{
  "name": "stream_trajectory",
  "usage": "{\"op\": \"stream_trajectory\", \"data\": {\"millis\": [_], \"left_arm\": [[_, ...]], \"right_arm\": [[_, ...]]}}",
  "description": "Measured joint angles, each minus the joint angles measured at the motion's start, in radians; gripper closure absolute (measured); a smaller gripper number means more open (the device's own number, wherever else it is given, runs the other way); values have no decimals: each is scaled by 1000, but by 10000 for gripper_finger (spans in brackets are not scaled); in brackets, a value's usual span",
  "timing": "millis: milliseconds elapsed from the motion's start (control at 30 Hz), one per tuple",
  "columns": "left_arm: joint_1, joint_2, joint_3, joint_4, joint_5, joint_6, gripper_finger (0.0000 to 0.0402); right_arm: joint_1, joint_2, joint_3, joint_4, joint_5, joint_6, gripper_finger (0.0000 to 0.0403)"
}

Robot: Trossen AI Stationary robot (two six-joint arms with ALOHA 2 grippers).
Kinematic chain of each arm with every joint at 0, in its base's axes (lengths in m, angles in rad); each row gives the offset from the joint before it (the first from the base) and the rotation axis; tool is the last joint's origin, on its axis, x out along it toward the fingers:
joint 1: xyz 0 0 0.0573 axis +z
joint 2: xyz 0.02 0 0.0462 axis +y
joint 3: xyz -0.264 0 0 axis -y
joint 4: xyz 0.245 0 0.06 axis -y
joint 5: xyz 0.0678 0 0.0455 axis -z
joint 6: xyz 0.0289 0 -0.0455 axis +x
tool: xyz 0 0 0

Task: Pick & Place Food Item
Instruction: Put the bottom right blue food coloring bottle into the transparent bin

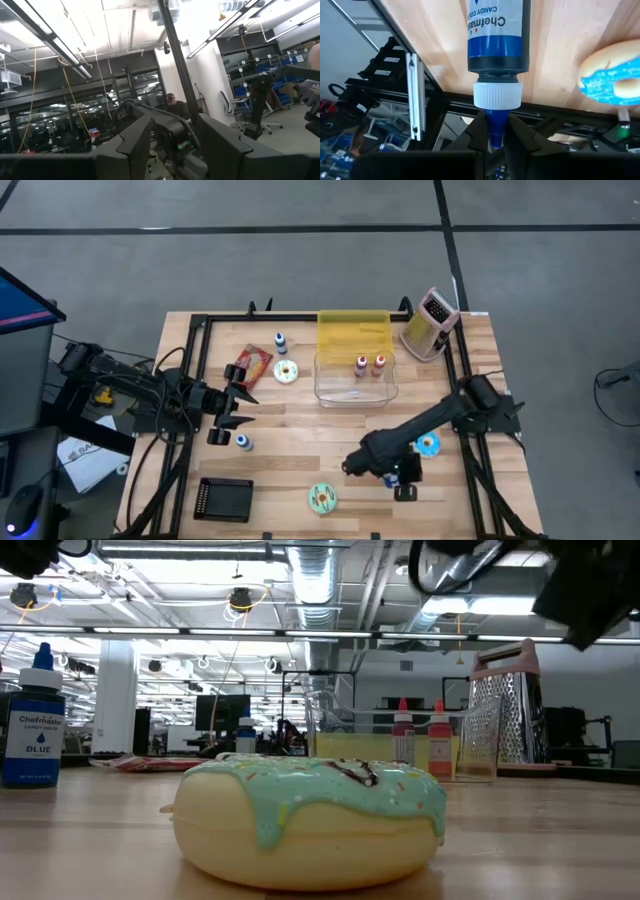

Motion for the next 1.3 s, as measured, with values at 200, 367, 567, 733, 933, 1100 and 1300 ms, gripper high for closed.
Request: {"op": "stream_trajectory", "data": {"millis": [200, 367, 567, 733, 933, 1100, 1300], "left_arm": [[0, 0, 0, 0, 14, 0, 247], [0, 0, 0, 3, 25, 0, 247], [0, 0, 0, 7, 25, 0, 247], [0, 0, 0, 7, 25, 0, 247], [0, 0, 0, 7, 25, 0, 247], [0, 0, 0, 7, 25, 0, 247], [0, 0, 0, 16, 85, -3, 247]], "right_arm": [[-33, -1, -8, -3, 15, 64, 373], [-46, -8, -7, -2, -25, 136, 373], [-43, -8, -7, -2, -108, 275, 373], [-33, -8, -7, -2, -236, 453, 374], [-4, -3, -7, -2, -419, 543, 374], [6, 0, -8, 2, -514, 582, 373], [-2, 1, -65, 70, -586, 626, 373]]}}
